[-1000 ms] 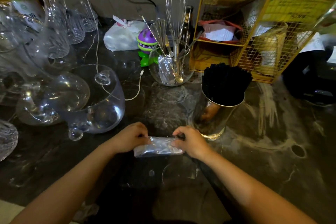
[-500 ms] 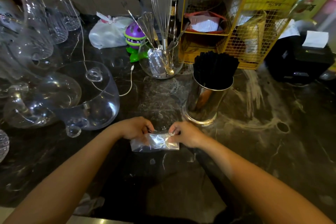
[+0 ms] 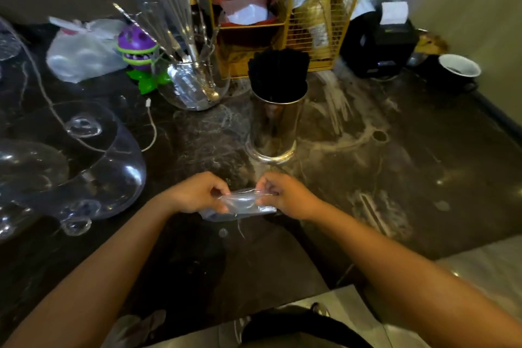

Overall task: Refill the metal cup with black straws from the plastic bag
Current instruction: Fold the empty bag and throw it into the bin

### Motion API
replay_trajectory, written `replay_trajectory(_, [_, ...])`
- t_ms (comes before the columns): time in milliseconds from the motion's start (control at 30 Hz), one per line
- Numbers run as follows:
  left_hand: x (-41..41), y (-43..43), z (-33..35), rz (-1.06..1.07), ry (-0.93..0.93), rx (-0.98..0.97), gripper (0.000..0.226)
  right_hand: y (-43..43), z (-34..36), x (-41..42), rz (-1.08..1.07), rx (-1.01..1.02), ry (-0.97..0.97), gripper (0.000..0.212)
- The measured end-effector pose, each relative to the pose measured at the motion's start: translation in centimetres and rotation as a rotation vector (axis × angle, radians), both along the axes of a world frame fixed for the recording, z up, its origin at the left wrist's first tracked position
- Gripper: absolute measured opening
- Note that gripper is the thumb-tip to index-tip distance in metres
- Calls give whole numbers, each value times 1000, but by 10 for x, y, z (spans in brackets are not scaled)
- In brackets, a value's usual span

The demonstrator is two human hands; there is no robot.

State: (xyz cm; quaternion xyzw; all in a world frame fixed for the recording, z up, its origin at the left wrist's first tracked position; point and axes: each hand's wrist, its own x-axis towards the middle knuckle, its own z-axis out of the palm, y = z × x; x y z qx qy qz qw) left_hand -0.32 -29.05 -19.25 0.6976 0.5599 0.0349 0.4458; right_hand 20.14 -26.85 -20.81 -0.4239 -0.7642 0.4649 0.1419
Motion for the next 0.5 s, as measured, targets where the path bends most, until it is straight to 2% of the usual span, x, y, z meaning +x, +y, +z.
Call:
replay_trajectory(267, [89, -2, 17, -1, -68, 160, 12, -22, 32, 90, -197, 117, 51, 19])
replay_trajectory(500, [250, -22, 15, -134, -196, 211, 19, -69, 54, 252, -362, 159, 37, 20])
